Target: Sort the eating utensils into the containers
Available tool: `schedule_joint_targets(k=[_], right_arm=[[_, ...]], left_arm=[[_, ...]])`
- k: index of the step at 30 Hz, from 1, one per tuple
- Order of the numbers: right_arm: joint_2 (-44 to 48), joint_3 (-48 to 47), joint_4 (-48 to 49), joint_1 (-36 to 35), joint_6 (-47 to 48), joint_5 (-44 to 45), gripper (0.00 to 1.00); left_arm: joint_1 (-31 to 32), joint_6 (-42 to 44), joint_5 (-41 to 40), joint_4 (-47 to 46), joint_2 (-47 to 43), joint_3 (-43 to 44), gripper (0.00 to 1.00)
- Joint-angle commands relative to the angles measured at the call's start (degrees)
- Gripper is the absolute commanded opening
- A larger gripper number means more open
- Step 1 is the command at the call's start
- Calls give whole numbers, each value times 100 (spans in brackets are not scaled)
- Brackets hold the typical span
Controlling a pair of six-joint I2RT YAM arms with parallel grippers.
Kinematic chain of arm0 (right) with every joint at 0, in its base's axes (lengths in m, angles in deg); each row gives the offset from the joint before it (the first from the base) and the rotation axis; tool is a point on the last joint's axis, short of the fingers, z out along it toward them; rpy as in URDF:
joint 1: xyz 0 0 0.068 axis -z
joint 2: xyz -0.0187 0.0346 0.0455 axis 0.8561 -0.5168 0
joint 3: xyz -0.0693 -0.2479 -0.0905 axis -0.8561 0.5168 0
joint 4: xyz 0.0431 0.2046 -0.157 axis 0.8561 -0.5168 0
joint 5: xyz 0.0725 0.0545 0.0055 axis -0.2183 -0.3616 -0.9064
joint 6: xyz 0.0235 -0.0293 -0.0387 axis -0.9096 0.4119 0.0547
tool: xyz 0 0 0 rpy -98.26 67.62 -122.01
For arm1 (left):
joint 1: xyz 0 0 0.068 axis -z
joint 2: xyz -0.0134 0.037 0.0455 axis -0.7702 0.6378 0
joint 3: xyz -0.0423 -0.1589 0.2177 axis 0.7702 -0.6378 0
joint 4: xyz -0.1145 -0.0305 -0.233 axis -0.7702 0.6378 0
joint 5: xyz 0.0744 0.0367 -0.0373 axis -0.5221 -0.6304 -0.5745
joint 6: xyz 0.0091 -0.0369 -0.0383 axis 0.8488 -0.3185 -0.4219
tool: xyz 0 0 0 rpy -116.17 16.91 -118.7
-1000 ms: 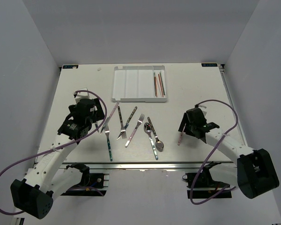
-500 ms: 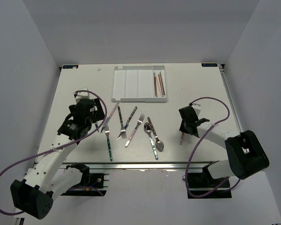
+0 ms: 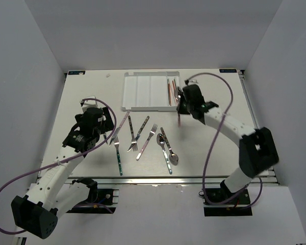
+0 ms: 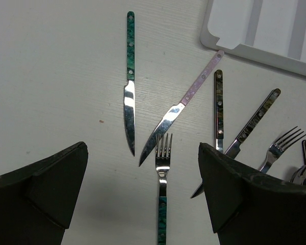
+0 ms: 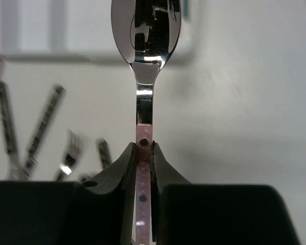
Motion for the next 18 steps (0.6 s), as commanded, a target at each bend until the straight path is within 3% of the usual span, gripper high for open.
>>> schedule_joint_targets(k=[1,5,10,18], right_arm=[[-1319,-1771,-5,-15,551,-352,0],[-2952,-4105,-549,-15,692,-519,0],[-4064,-5938,-983,-15,859,-502,0],[-5022,-6961,-455,73,939,-89,0]], left_arm=[[-7,17,-105,-36,-107,-9,98],[2,8,-123,-27,-37,-9,98],[2,8,-97,-36,-10,0,98],[2,25,-44,-53,-10,9,98]])
